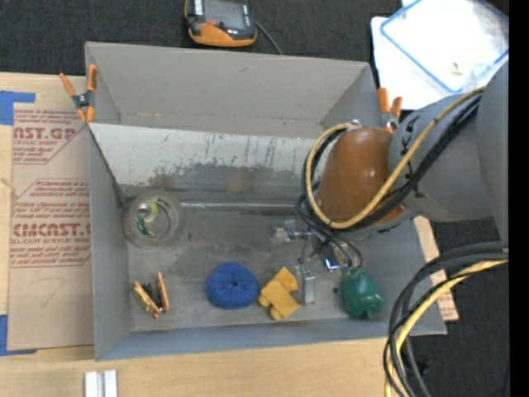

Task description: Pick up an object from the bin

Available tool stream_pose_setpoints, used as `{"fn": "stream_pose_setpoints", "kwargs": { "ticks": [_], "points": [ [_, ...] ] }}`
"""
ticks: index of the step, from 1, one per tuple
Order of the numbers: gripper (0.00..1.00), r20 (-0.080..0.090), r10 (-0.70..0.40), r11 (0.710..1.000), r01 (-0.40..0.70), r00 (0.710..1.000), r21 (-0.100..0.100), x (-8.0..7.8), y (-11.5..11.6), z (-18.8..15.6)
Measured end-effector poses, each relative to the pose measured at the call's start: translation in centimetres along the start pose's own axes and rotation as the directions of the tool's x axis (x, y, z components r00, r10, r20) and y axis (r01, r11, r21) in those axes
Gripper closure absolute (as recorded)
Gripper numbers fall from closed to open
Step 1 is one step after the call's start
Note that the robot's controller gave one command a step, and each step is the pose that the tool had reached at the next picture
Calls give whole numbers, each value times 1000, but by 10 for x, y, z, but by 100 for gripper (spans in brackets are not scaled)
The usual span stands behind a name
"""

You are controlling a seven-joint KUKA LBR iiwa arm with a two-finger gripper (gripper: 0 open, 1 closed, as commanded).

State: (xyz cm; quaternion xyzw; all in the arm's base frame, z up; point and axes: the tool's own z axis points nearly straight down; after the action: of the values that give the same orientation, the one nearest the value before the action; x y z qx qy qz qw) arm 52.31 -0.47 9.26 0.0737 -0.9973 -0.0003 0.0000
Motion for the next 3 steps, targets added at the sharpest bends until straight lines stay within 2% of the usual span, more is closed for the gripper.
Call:
{"fn": "stream_pose_setpoints", "kwargs": {
  "ticks": [1, 2, 3],
  "points": [
    [100, 19, 168, 986, -168, 986, 7, -12, -79, -70],
    [100, 19, 167, 986, -168, 986, 7, -12, -79, -70],
    [100, 23, 159, 987, -159, 987, 8, -10, -48, -11]
  ]
}}
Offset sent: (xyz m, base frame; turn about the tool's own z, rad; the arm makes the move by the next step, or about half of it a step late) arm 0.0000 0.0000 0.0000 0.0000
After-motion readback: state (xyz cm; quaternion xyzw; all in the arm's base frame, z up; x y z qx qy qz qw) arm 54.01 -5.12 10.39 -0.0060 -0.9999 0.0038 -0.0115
